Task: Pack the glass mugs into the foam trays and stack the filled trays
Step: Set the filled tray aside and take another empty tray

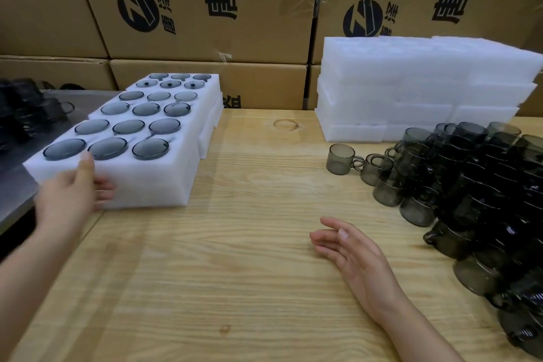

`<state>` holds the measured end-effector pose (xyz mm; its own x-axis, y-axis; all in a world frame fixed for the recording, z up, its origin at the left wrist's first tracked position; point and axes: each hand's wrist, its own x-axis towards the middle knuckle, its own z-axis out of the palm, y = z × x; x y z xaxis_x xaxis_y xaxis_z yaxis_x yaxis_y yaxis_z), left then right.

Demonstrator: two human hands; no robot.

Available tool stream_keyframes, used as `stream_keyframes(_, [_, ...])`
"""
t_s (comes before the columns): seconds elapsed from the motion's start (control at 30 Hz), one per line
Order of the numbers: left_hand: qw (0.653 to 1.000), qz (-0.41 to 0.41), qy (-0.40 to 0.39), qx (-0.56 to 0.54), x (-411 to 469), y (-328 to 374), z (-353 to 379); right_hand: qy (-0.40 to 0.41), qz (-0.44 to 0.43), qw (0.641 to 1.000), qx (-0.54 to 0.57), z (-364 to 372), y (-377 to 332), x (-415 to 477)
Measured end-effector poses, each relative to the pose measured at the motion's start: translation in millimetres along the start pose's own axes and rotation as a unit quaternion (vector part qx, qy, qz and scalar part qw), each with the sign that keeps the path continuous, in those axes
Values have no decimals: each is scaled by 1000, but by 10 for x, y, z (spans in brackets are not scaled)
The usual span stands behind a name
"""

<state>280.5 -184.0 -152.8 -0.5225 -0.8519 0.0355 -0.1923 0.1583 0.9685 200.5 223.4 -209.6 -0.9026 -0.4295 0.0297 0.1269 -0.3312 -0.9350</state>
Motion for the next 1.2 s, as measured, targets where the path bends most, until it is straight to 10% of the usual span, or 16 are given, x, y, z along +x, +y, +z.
stream_keyframes(0.1, [995, 97, 20, -29, -684, -18, 512, 1, -4, 1000, -3, 14, -10, -15])
stream_keyframes(0.2, [981, 123, -145, 27, -1233, -56, 1121, 1, -6, 1000, -10, 38, -21, -36])
stream_keyframes(0.33, [895, 305, -192, 262, -1482, -191, 1512, 6, -14, 996, -88, 60, -6, -73])
stream_keyframes(0.53, [869, 304, -225, 318, -1411, -215, 1464, 33, -100, 952, -288, 319, -244, 240])
stream_keyframes(0.7, [861, 335, -210, 320, -1424, -204, 1484, 135, -164, 883, -419, 549, -892, 1382])
stream_keyframes(0.87, [859, 357, -202, 306, -1390, -161, 1468, 191, -159, 739, -627, 386, -1489, 2261])
stream_keyframes(1.2, [862, 353, -206, 301, -1374, -153, 1479, 221, -130, 619, -742, 139, -1762, 2637])
